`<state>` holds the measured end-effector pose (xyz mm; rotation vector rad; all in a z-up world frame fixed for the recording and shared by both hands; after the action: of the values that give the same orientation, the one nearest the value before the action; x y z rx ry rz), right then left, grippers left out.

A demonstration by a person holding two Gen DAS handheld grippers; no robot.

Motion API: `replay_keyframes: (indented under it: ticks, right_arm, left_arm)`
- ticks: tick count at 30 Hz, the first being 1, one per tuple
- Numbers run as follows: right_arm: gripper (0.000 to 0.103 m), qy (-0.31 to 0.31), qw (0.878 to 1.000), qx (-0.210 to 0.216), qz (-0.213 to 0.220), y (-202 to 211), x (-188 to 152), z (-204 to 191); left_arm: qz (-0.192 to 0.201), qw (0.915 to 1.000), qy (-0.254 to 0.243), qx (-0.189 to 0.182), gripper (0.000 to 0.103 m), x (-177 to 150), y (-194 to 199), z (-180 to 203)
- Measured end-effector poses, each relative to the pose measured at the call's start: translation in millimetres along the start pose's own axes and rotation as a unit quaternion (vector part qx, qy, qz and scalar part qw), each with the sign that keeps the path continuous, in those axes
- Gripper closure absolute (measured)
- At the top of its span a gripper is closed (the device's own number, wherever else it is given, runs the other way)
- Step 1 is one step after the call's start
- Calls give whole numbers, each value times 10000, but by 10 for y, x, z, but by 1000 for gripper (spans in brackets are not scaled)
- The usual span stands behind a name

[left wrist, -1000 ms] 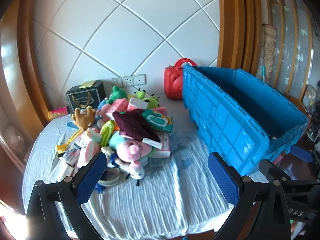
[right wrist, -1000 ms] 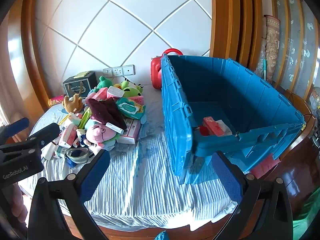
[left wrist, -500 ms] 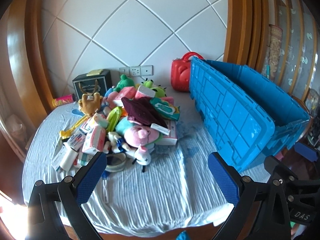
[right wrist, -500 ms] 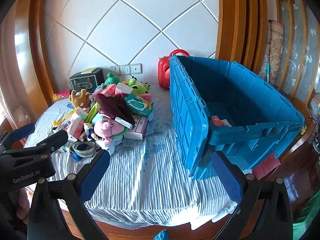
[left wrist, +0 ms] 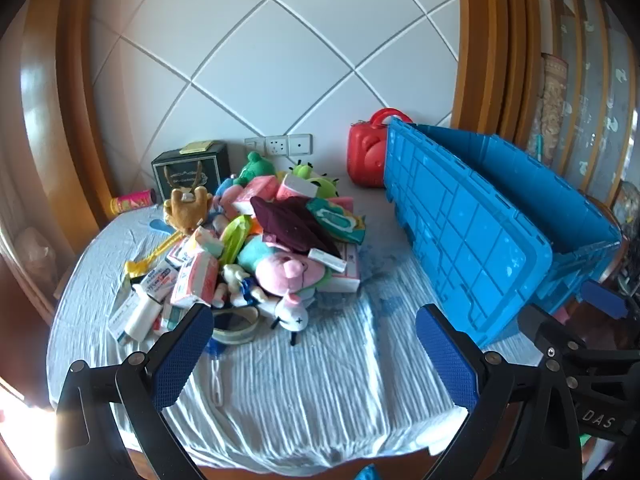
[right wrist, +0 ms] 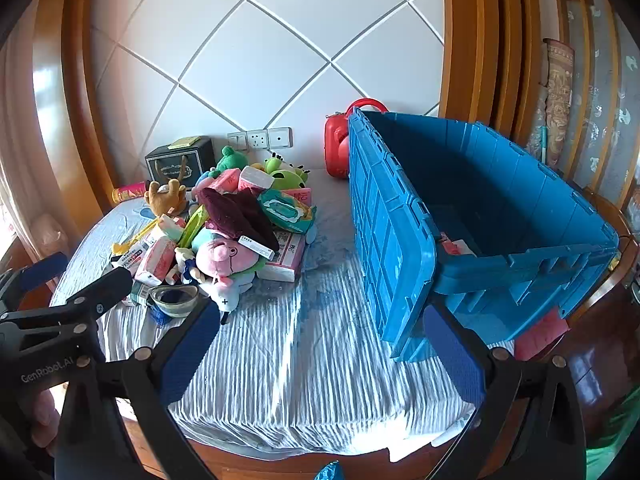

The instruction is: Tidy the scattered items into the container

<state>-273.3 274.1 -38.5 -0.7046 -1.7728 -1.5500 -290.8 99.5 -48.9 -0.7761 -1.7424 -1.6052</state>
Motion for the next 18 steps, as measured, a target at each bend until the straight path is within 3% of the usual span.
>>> replay_keyframes:
  ticks: [18]
  right_arm:
    - [0,32,10000,-3,-13,-38,33,8]
  left_arm:
    - [-45,9999,129,-50,0,16,-37,-26]
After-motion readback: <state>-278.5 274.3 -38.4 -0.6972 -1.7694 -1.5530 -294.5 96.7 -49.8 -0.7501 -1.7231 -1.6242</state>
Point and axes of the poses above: each gripper's, at about its wrist camera, not at the fingertips, and y roughly against the way its jaws point, z to its right, x to its top, the point moved 5 cm from there along -y, roughly the way its jaws point, and after that the axes turned 6 degrees about x, right-handed, at the moved point
